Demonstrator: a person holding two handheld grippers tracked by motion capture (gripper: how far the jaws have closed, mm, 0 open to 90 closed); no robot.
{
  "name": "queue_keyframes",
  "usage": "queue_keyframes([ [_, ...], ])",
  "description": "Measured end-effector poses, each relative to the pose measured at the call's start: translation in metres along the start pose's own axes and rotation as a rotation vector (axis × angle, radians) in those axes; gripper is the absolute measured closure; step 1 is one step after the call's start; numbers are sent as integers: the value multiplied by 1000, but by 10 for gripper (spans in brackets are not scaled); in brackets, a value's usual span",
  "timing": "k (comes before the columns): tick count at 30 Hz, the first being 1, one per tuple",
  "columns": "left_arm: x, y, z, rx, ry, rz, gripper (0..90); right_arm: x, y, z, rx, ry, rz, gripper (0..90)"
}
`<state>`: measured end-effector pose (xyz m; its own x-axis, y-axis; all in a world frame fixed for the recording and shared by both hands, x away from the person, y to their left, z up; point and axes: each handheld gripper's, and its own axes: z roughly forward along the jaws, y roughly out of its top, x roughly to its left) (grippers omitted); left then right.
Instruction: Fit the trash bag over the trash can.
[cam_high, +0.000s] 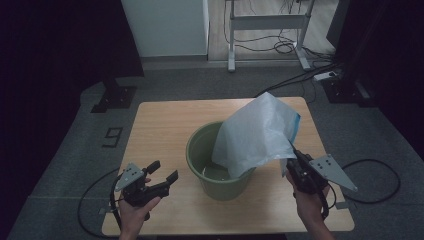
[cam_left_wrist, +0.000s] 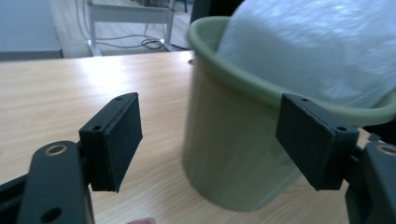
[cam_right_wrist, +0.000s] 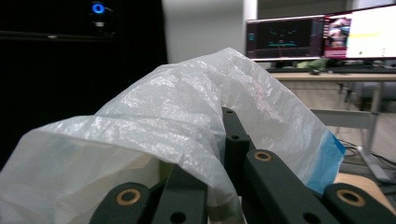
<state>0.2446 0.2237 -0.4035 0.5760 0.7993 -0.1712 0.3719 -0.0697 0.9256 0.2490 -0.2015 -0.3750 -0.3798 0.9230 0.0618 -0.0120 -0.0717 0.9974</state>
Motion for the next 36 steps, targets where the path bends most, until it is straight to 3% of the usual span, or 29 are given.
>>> queue_keyframes([
  [6, -18, 12, 4, -8, -28, 50, 214, 16, 4, 5, 6, 49, -19, 887],
  [16, -29, 12, 18, 1, -54, 72, 211, 35, 2, 17, 44, 113, -33, 881],
  [28, -41, 13, 16, -87, -29, 107, 203, 53, 3, 29, 61, 148, -47, 881],
  [36, -72, 24, 16, -130, -87, 163, 198, 65, 11, 36, 77, 148, -75, 881],
])
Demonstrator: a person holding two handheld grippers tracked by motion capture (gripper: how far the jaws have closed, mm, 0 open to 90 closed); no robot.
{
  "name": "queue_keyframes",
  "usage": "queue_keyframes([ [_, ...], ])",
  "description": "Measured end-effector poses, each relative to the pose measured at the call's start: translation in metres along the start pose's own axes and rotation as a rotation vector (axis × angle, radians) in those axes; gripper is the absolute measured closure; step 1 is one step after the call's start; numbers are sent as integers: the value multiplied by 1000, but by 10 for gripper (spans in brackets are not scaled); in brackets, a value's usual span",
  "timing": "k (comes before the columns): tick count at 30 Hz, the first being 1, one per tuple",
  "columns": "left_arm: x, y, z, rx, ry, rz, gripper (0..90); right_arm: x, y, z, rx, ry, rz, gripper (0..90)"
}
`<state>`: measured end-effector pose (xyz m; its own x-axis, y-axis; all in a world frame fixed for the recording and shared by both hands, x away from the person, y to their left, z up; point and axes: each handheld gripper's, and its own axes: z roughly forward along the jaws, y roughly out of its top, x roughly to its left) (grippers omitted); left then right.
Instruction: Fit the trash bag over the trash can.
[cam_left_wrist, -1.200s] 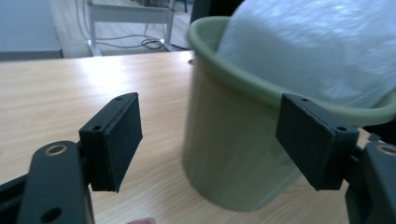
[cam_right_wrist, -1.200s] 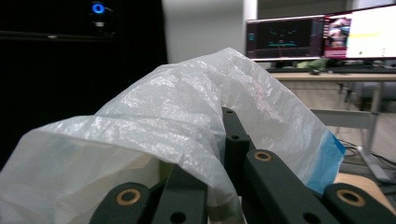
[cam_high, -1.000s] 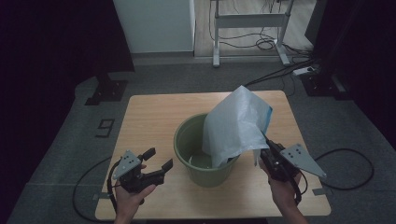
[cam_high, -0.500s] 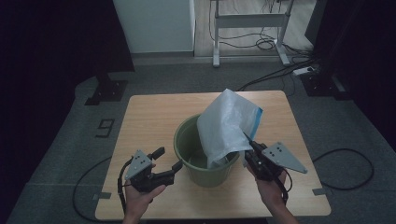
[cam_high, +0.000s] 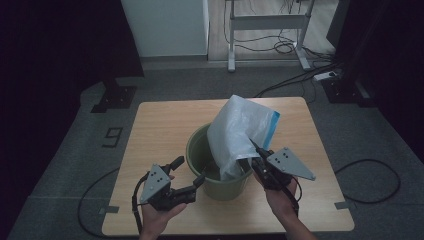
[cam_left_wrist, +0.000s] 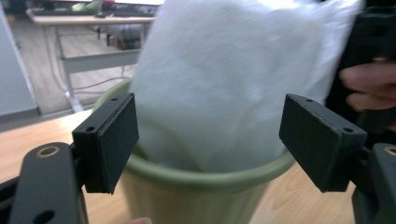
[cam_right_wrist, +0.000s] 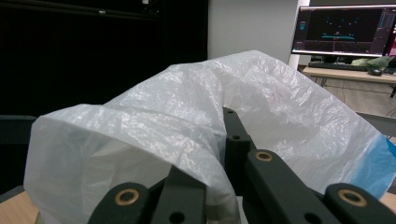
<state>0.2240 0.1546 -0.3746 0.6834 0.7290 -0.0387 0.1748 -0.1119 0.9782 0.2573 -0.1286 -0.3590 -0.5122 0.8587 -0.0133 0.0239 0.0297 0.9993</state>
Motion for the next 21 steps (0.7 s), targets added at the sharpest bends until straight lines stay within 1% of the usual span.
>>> queue_keyframes([
  [1, -5, 3, 2, -3, -13, 9, 198, 1, 1, 1, 0, 0, -3, 880],
  [4, -14, 9, 6, -5, -33, 24, 197, 4, 2, 4, 10, 2, -7, 875],
  [8, -21, 14, 17, 5, -45, 35, 200, 7, 0, 7, 24, 9, -6, 869],
  [10, -23, 16, 23, 12, -47, 38, 222, 8, -2, 8, 27, 15, -3, 865],
  [11, -24, 16, 26, 15, -54, 39, 252, 8, -2, 8, 28, 18, -2, 864],
  [13, -25, 16, 32, 29, -63, 45, 361, 9, -4, 8, 30, 23, -2, 862],
  [15, -26, 16, 38, 44, -98, 49, 488, 9, -5, 7, 34, 27, -5, 861],
  [16, -27, 16, 40, 46, -98, 53, 562, 8, -7, 7, 33, 28, -10, 858],
  [18, -28, 15, 42, 46, -119, 45, 694, 7, -10, 5, 38, 34, -6, 849],
  [20, -27, 15, 42, 32, -122, 36, 797, 6, -12, 4, 41, 37, -2, 808],
  [21, -27, 15, 41, 18, -111, 30, 836, 5, -14, 3, 42, 37, -4, 748],
])
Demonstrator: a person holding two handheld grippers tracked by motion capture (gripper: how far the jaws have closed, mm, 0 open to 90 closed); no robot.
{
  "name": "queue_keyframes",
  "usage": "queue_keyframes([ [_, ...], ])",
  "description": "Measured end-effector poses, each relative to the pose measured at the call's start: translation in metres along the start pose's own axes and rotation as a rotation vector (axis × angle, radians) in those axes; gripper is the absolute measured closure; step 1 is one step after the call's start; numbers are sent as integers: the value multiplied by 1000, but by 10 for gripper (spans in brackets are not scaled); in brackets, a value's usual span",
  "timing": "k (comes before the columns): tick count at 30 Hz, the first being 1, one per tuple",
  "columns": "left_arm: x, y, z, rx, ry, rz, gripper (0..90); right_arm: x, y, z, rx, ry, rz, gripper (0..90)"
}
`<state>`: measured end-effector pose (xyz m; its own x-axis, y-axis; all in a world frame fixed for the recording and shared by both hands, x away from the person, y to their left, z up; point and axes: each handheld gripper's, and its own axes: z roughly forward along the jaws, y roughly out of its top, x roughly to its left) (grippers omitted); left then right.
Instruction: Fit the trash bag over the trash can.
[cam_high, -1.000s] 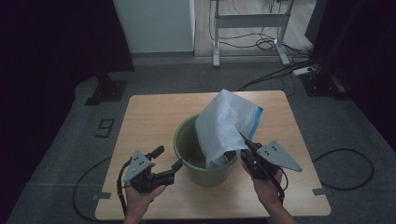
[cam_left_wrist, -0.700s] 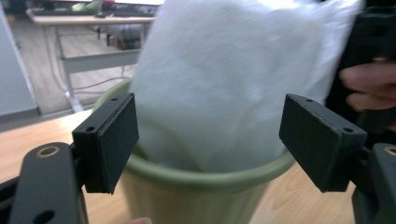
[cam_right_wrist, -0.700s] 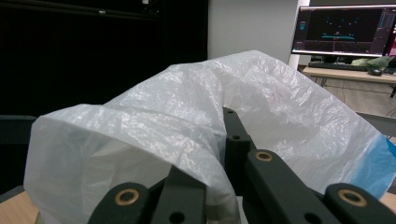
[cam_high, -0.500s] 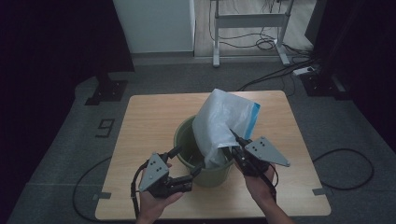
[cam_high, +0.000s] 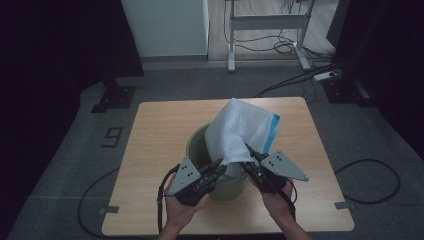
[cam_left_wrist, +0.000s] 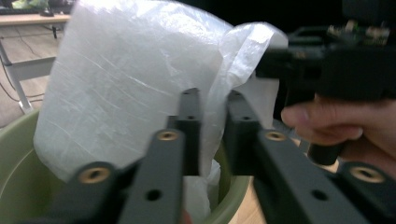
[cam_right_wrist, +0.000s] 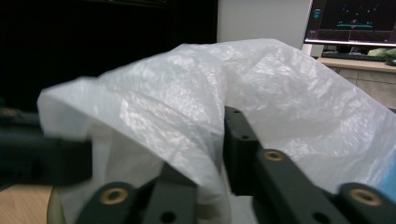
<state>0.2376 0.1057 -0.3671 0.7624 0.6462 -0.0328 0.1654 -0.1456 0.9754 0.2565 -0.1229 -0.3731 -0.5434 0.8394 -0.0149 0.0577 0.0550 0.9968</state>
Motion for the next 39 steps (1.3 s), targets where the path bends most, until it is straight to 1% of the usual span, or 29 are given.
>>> queue_keyframes([
  [1, 1, 0, -1, -8, 2, -5, 881, 0, -3, -1, 1, -9, -6, 654],
  [3, 3, 1, -3, -28, 7, -19, 900, 2, -7, -3, 5, -30, -16, 542],
  [5, 5, 3, -6, -44, 19, -30, 900, 4, -12, -7, 10, -58, -21, 452],
  [7, 9, 4, -11, -64, 38, -39, 900, 5, -18, -13, 9, -86, -29, 395],
  [9, 12, 6, -16, -86, 49, -49, 900, 5, -24, -19, 16, -106, -42, 372],
  [13, 19, 7, -23, -114, 62, -71, 900, -1, -28, -29, 23, -109, -38, 393],
  [15, 22, 7, -25, -117, 56, -84, 900, -3, -28, -32, 17, -118, -37, 391],
  [16, 23, 7, -25, -118, 62, -85, 900, -3, -28, -34, 16, -119, -37, 392],
  [22, 28, 7, -32, -138, 89, -98, 900, -2, -31, -38, 18, -136, -42, 383],
  [25, 37, 7, -39, -162, 94, -118, 900, -4, -34, -40, 30, -160, -52, 384],
  [26, 41, 7, -41, -166, 85, -128, 900, -7, -36, -41, 36, -170, -53, 384],
  [27, 46, 6, -42, -164, 82, -135, 900, -11, -38, -43, 40, -179, -51, 397],
  [28, 50, 4, -43, -162, 82, -138, 900, -15, -40, -44, 48, -184, -46, 443],
  [29, 56, 2, -43, -160, 70, -152, 900, -21, -42, -45, 60, -179, -31, 510],
  [30, 56, 2, -43, -160, 70, -152, 900, -21, -42, -45, 60, -179, -31, 510],
  [31, 58, 1, -43, -162, 68, -157, 900, -29, -45, -46, 77, -166, -14, 580],
  [33, 64, -1, -43, -168, 47, -180, 900, -34, -46, -46, 91, -172, 1, 593],
  [34, 67, -2, -44, -170, 40, -188, 900, -37, -46, -47, 94, -162, 18, 594],
  [35, 68, -3, -44, -171, 42, -186, 900, -40, -46, -47, 93, -154, 32, 597],
  [37, 74, -4, -45, -174, 39, -195, 900, -43, -45, -48, 85, -155, 41, 644],
  [38, 77, -4, -45, -177, 41, -200, 900, -47, -45, -50, 74, -158, 58, 663],
  [39, 80, -4, -46, -181, 43, -207, 900, -49, -45, -50, 71, -163, 70, 705],
])
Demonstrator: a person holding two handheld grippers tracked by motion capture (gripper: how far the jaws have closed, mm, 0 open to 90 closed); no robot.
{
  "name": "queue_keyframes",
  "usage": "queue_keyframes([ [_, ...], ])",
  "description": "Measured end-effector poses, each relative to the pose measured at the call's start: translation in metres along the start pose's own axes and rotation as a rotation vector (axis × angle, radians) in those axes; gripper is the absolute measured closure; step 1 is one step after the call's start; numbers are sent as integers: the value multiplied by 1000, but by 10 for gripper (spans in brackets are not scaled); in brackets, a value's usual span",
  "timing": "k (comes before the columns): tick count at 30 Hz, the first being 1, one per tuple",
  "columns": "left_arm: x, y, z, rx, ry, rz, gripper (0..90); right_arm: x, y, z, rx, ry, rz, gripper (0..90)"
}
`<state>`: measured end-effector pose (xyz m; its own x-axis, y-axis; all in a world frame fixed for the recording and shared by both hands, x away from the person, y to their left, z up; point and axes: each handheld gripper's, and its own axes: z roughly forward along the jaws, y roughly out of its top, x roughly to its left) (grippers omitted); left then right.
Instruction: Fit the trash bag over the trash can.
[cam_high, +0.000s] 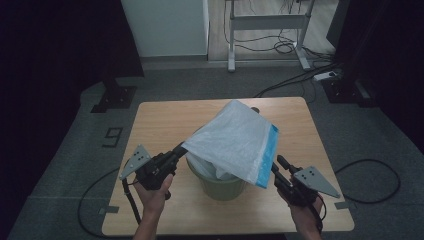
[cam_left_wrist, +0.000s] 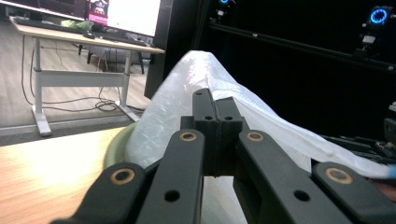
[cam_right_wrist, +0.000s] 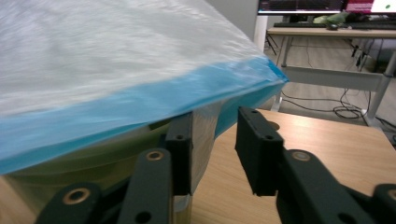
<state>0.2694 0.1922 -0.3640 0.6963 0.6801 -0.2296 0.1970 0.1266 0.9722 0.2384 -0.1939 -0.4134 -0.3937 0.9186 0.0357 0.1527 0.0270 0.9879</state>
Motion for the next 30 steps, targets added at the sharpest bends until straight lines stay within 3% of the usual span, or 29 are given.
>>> queue_keyframes([
  [7, 14, 5, -4, -19, -13, -49, 900, -22, -7, -2, 7, -26, 45, 854],
  [13, 9, 4, -15, -13, 4, -33, 900, -40, -3, -2, -2, -54, 85, 883],
  [18, 7, 2, -37, -23, 40, -31, 900, -46, 10, 5, -13, -51, 56, 890],
  [22, 11, -1, -53, -29, 55, -60, 900, -52, 24, 12, -30, -52, 34, 890],
  [30, 9, -11, -62, -16, 74, -75, 896, -53, 28, 22, -50, -16, 40, 876],
])
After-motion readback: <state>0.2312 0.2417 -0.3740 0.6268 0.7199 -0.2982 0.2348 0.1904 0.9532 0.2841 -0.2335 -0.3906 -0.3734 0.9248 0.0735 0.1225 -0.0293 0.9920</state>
